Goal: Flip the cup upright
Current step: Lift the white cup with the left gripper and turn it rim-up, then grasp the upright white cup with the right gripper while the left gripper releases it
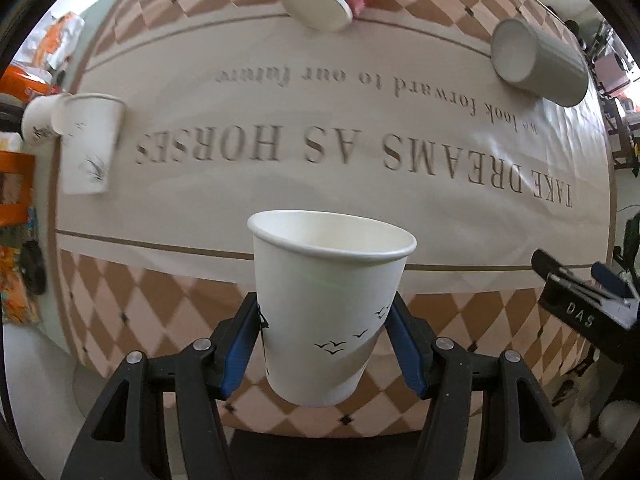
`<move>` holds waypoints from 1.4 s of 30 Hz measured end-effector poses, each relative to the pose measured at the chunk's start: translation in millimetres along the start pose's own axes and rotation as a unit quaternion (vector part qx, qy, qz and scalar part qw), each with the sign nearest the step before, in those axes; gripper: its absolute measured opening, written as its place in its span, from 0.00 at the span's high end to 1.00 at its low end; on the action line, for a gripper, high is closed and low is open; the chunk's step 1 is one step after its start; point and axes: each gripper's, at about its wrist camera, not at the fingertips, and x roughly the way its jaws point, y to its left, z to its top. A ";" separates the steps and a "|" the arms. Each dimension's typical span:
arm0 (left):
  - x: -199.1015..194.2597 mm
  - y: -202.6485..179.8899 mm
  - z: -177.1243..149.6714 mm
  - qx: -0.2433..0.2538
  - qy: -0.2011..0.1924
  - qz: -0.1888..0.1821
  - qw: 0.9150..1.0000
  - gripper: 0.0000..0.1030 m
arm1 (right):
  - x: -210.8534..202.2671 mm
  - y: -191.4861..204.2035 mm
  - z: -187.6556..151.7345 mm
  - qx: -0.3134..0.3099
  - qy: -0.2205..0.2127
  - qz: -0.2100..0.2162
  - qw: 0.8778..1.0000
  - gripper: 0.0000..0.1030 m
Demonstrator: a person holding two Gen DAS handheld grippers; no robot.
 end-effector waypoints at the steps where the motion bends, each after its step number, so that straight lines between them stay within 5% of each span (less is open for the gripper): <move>1: 4.9 -4.4 -0.3 -0.007 0.007 -0.007 1.000 0.43 | 3.5 -2.8 -0.2 0.002 0.004 -0.001 1.000 0.01; 11: 28.2 -22.8 14.2 -0.033 0.016 -0.041 0.999 0.42 | 19.5 -40.4 -2.4 0.035 0.018 -0.001 0.999 0.01; 24: 49.5 -51.6 24.6 0.007 0.020 -0.017 1.000 0.40 | 27.9 -65.1 6.5 0.047 0.019 -0.014 0.999 0.01; 32: 54.2 -25.1 36.1 0.009 0.022 -0.031 0.999 0.09 | 18.8 -50.5 11.6 0.052 0.018 -0.017 0.998 0.01; 39: 17.3 -4.8 33.0 0.000 -0.014 -0.045 0.999 0.07 | 5.7 -37.6 14.2 0.051 0.014 -0.015 0.998 0.01; 42: -12.0 16.2 25.3 -0.006 -0.065 -0.034 0.997 0.07 | -5.8 -30.8 13.5 0.054 0.010 -0.011 0.998 0.01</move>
